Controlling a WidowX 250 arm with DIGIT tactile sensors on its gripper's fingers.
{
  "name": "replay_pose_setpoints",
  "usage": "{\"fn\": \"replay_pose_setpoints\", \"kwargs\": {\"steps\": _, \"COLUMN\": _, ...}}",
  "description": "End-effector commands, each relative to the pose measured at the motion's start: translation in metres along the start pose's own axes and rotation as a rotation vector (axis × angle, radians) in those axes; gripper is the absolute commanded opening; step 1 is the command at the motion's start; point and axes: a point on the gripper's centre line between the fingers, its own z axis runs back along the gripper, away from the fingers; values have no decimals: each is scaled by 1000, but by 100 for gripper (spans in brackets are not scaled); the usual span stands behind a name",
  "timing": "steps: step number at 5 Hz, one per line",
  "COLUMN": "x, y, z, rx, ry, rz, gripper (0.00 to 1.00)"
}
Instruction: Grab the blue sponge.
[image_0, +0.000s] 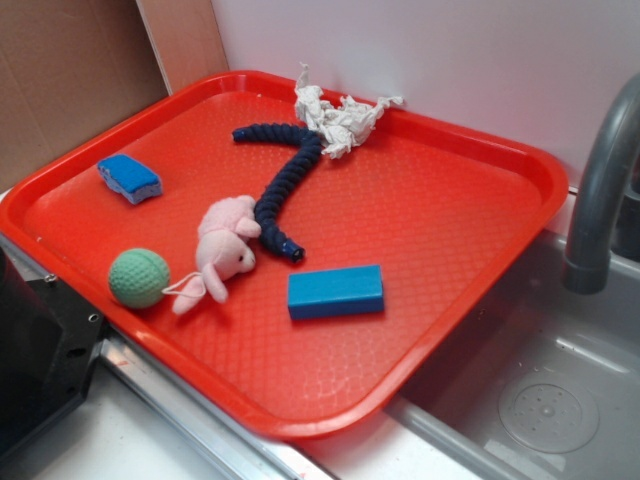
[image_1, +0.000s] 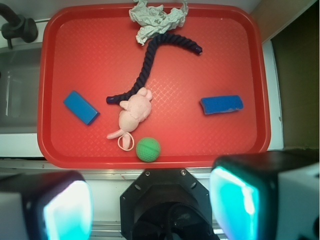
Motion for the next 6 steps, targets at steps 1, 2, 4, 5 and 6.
{"fn": "replay_pose_setpoints", "kwargs": {"steps": 1, "x": 0, "y": 0, "z": 0, "rx": 0, "ry": 0, "rz": 0, "gripper": 100}}
{"fn": "replay_pose_setpoints", "kwargs": {"steps": 2, "x": -10, "y": 52, "z": -47, "rx": 100, "ry": 190, "rz": 238, "gripper": 100}}
{"fn": "replay_pose_setpoints", "kwargs": {"steps": 4, "x": 36, "y": 134, "z": -107, "rx": 170, "ry": 74, "rz": 740, "gripper": 100}}
{"fn": "replay_pose_setpoints", "kwargs": {"steps": 5, "x": 75, "y": 124, "z": -125, "rx": 213, "ry": 56, "rz": 988, "gripper": 100}}
{"fn": "replay_pose_setpoints", "kwargs": {"steps": 6, "x": 102, "y": 128, "z": -144, "rx": 235, "ry": 44, "rz": 1238, "gripper": 100}}
